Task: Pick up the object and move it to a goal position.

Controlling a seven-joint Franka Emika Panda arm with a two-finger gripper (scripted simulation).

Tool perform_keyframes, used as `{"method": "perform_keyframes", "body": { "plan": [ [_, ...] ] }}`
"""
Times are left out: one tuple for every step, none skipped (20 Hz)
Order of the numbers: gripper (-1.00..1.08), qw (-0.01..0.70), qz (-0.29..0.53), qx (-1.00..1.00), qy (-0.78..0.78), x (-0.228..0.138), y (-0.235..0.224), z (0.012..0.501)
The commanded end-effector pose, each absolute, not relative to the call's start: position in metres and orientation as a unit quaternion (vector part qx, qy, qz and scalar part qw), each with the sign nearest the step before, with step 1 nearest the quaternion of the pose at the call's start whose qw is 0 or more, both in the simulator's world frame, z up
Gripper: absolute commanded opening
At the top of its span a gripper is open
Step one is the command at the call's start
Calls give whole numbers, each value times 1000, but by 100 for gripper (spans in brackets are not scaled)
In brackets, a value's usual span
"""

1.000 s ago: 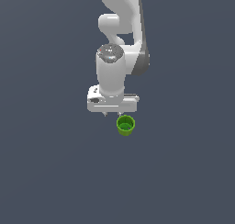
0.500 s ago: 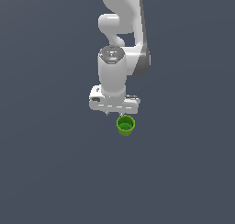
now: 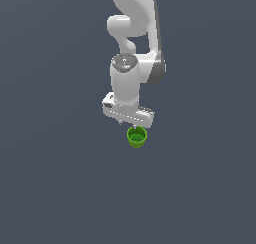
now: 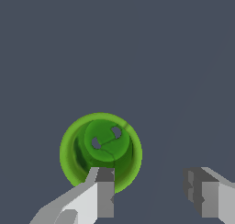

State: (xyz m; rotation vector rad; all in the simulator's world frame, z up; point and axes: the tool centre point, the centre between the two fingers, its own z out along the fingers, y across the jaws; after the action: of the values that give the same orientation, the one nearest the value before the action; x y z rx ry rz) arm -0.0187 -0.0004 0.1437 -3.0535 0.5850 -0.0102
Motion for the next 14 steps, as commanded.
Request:
{"method": "perform_keyframes", "body": {
  "plan": [
    [28, 20, -3, -974, 224, -22, 3, 140],
    [28, 22, -3, -971, 238, -23, 5, 138],
    [28, 23, -3, -967, 252, -24, 6, 137],
    [28, 25, -3, -964, 266, -25, 7, 135],
    [28, 26, -2, -960, 280, -27, 9, 134],
    [28, 27, -2, -955, 294, -28, 10, 132],
    [28, 29, -2, -951, 308, -29, 11, 131],
    [28, 30, -1, -946, 321, -30, 13, 129],
    [28, 31, -1, -942, 335, -32, 14, 128],
    [28, 33, -1, -937, 349, -33, 15, 126],
    [28, 34, 0, -931, 363, -34, 16, 125],
    [28, 35, 0, -926, 376, -35, 17, 123],
    [28, 36, 0, -920, 390, -37, 18, 122],
    [28, 37, 1, -914, 403, -38, 19, 120]
  ]
}}
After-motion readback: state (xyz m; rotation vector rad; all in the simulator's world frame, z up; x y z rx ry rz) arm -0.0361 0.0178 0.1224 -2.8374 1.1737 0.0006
